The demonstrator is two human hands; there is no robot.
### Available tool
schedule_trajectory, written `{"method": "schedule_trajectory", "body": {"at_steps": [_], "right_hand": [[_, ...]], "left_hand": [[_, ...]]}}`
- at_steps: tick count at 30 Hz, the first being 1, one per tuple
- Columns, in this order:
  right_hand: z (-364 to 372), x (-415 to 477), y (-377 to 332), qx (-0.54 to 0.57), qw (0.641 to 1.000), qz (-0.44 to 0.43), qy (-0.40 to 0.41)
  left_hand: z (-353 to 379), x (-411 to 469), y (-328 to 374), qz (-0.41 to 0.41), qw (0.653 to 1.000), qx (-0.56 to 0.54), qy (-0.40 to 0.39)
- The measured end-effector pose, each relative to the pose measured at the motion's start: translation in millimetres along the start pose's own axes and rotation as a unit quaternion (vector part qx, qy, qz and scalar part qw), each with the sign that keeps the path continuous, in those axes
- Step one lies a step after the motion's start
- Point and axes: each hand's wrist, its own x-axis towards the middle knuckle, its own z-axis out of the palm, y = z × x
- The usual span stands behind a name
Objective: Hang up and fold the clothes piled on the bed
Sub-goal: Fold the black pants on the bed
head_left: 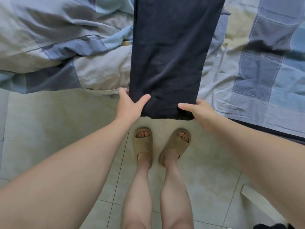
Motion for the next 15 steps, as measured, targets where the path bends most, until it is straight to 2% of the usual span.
{"method": "schedule_trajectory", "body": {"at_steps": [3,9,12,15], "right_hand": [[-2,-13,1,0.016,0.999,0.016,-0.023],[-3,-72,9,-0.09,0.995,-0.005,-0.032],[-8,-112,7,-0.139,0.99,0.0,-0.019],[-7,-156,3,-0.136,0.991,0.01,0.004]], "left_hand": [[-5,-11,0,-0.038,0.997,-0.019,-0.061],[-29,-49,16,-0.083,0.978,-0.036,-0.185],[-47,-81,20,-0.08,0.973,-0.002,-0.217],[-70,-124,21,-0.072,0.971,0.012,-0.229]]}}
